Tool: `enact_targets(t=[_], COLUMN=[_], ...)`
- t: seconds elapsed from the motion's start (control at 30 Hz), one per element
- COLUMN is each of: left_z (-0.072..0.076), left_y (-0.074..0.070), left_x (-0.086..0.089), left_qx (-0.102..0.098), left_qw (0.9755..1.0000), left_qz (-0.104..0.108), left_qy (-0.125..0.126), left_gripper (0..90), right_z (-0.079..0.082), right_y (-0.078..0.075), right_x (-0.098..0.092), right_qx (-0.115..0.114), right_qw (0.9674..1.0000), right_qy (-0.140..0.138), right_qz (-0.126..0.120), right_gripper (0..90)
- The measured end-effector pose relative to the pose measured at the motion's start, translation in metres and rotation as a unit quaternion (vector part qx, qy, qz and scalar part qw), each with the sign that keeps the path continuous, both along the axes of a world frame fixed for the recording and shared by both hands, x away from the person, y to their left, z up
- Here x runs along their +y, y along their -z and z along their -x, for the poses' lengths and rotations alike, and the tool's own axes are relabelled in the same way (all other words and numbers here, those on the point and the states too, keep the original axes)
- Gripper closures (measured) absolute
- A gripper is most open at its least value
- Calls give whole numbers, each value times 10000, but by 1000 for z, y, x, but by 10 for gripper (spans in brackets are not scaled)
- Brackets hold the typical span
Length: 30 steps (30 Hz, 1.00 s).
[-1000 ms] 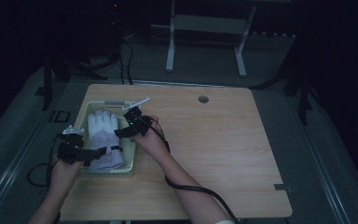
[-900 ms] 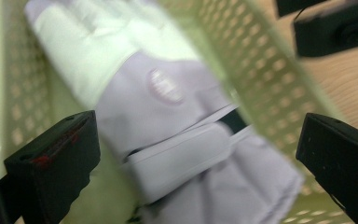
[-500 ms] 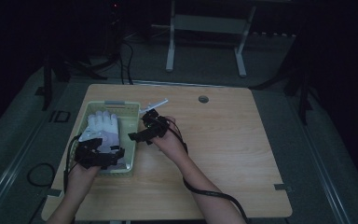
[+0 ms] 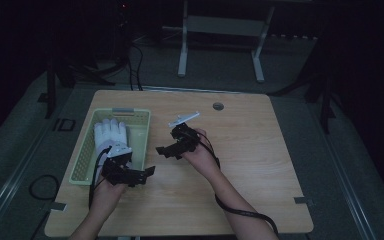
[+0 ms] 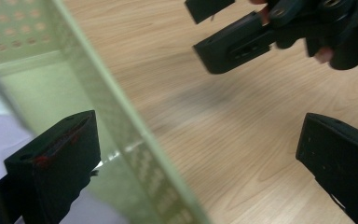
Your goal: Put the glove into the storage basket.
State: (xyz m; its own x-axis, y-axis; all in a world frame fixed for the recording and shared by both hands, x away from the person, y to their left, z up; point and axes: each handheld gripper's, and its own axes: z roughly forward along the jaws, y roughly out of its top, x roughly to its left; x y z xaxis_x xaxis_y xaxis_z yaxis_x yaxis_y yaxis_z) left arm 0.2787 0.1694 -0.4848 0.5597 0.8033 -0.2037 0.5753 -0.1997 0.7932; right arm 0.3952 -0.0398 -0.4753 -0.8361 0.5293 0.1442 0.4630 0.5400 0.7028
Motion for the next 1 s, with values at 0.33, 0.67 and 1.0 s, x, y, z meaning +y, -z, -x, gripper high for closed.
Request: enact_targets(t=[0.33, 0.67, 1.0], left_z=[5, 12, 18], left_y=[0, 4, 15], left_x=[-33, -59, -85], left_qx=[-82, -50, -59], left_qw=[9985, 9960, 9925], left_qz=[29, 28, -102], left_qy=[531, 896, 1218], left_gripper=[0, 0, 0], right_z=[6, 10, 17], right_y=[10, 24, 38], right_x=[-26, -48, -67], right_qx=[-115, -101, -120], right_qw=[9999, 9998, 9998], right_qy=[18, 100, 60], right_qz=[11, 117, 160], right_gripper=[146, 146, 143])
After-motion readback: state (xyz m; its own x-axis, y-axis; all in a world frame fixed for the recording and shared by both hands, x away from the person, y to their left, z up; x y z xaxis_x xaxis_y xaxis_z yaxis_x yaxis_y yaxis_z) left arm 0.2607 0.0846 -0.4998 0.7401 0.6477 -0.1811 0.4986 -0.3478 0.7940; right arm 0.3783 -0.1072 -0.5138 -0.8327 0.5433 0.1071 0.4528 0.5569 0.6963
